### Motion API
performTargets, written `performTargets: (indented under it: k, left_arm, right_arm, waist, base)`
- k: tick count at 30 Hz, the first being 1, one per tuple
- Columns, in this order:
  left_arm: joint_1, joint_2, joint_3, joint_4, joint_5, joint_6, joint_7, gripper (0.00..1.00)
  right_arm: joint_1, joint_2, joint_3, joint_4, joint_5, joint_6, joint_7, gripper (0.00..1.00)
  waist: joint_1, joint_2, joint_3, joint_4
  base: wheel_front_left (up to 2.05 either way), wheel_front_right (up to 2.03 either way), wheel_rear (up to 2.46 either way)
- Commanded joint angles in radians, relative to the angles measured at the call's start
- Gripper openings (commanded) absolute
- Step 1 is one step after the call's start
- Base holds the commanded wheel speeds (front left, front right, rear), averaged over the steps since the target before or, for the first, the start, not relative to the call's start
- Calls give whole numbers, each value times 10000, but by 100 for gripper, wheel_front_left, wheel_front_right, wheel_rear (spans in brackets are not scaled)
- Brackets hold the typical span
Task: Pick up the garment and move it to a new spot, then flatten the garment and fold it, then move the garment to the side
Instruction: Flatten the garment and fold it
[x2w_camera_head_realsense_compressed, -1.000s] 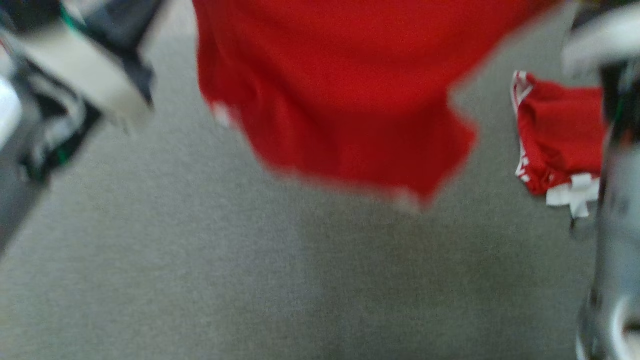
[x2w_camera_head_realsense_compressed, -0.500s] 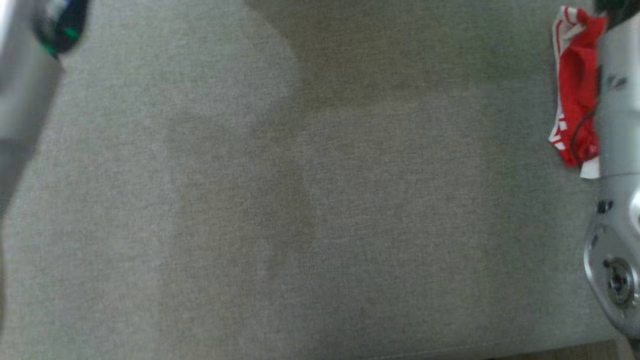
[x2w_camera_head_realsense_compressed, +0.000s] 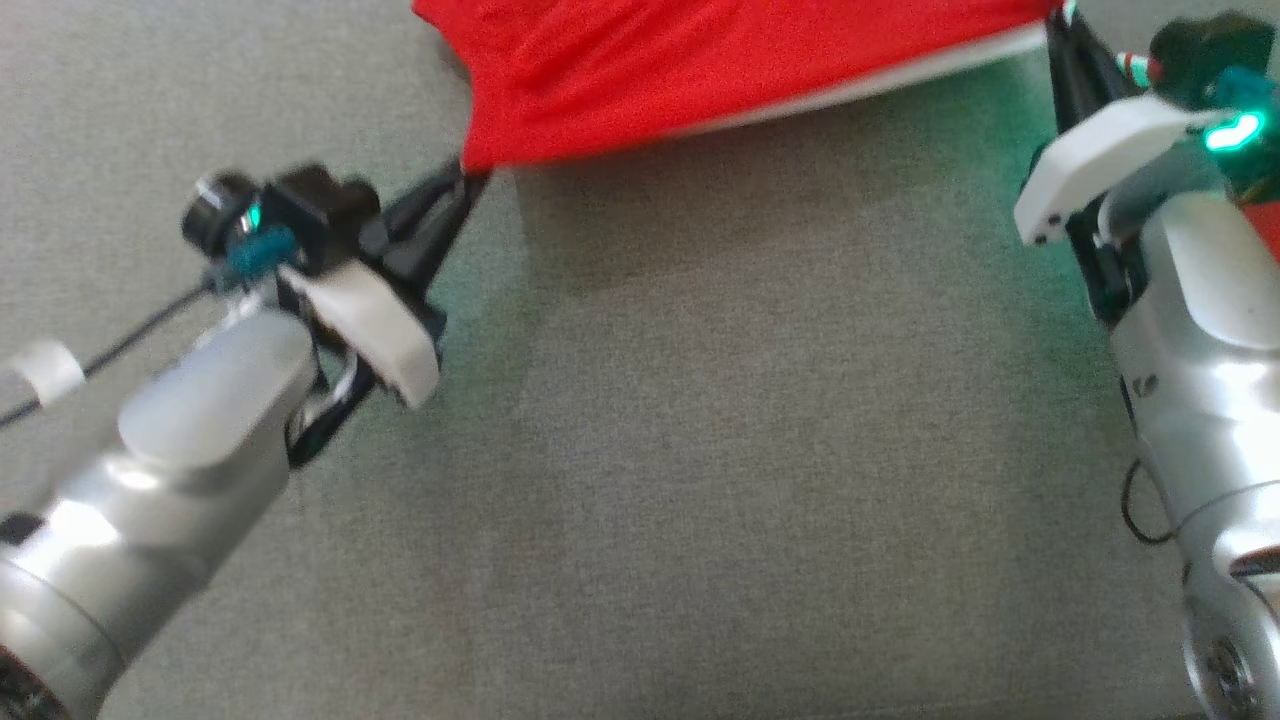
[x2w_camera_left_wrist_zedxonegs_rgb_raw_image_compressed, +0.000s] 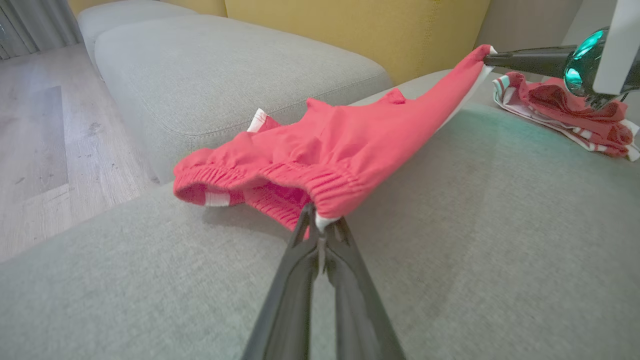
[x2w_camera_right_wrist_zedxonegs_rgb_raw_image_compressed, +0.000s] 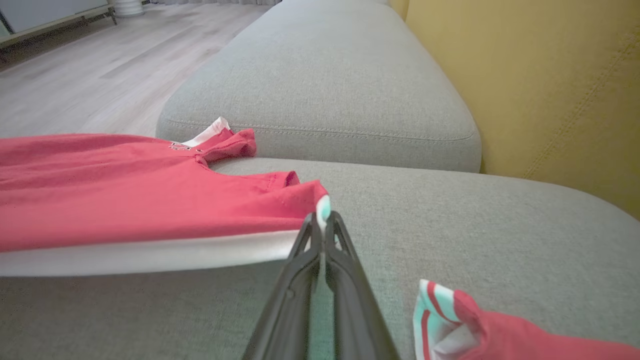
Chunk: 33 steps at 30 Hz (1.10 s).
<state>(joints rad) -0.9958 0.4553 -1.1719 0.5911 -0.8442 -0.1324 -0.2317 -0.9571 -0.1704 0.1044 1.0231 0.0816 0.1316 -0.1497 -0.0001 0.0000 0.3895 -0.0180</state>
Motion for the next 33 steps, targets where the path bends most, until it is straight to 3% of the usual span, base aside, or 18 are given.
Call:
performTargets:
  k: [1, 6, 12, 21, 26, 33]
  left_arm:
    - [-308, 475, 305, -181, -104, 19, -138, 0]
    - [446, 648, -291, -294, -219, 18, -255, 0]
    - [1203, 737, -210, -487, -101, 38, -293, 0]
    - [3063, 1091, 332, -1598, 179, 625, -298, 0]
    - [4270, 1346, 349, -2682, 264, 1192, -299, 0]
    - [5532, 1799, 93, -4641, 219, 2066, -224, 0]
  right_arm:
    - [-34, -59, 224, -245, 145, -9, 33, 0]
    - [691, -693, 1481, -382, 1266, -9, 545, 0]
    - [1556, -1331, 2601, -1164, 2380, -9, 1113, 0]
    - [3515, -2461, 3602, -3236, 3806, -9, 2220, 0]
    - [4922, -3165, 3504, -4615, 4337, -9, 3003, 0]
    - [7085, -3892, 2370, -6684, 4556, -9, 4177, 0]
  waist:
    - [1, 0, -170, 67]
    - [1, 0, -849, 122]
    - [1, 0, -1644, -27]
    - [1, 0, -2977, -437]
    - [1, 0, -3655, -625]
    - [1, 0, -3977, -630]
  base:
    - [0, 0, 0]
    - [0, 0, 0]
    - [0, 0, 0]
    - [0, 0, 0]
    - [0, 0, 0]
    - [0, 0, 0]
